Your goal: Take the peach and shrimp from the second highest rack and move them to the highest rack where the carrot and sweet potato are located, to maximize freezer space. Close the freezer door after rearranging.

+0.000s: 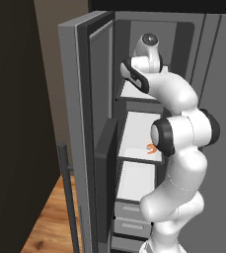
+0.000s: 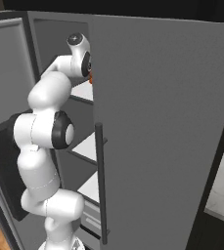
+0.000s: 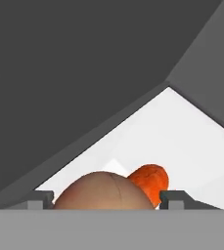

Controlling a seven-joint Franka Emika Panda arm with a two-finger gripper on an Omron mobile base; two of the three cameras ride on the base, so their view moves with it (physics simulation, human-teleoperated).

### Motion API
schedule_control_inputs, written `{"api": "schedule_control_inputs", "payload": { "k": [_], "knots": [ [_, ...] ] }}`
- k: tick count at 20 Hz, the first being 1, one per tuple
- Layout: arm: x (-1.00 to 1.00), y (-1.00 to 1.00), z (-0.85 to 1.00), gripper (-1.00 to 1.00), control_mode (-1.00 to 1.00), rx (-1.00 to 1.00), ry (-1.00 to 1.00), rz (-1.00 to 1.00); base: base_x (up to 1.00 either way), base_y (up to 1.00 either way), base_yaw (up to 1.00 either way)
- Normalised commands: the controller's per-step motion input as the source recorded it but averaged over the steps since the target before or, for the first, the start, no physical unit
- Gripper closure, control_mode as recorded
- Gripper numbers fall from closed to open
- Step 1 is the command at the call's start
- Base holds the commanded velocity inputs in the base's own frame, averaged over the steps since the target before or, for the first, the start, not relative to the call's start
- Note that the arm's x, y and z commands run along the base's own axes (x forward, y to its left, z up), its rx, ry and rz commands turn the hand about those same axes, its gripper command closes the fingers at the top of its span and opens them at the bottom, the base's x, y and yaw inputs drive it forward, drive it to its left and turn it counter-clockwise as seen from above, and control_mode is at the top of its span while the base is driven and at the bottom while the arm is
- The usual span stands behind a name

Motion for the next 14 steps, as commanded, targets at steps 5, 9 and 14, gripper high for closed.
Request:
{"api": "schedule_control_inputs", "payload": {
  "k": [5,9,14],
  "knots": [
    [-0.05,0.00,-0.09,-1.00,-1.00,0.00,-0.01,0.00,0.00,0.00,0.00],
    [-0.36,0.00,0.00,-1.00,-1.00,0.00,-0.24,-0.02,0.00,0.00,0.00],
    [-0.60,0.00,0.02,-1.00,-1.00,0.00,-0.30,-0.03,0.00,0.00,0.00]
  ]
}}
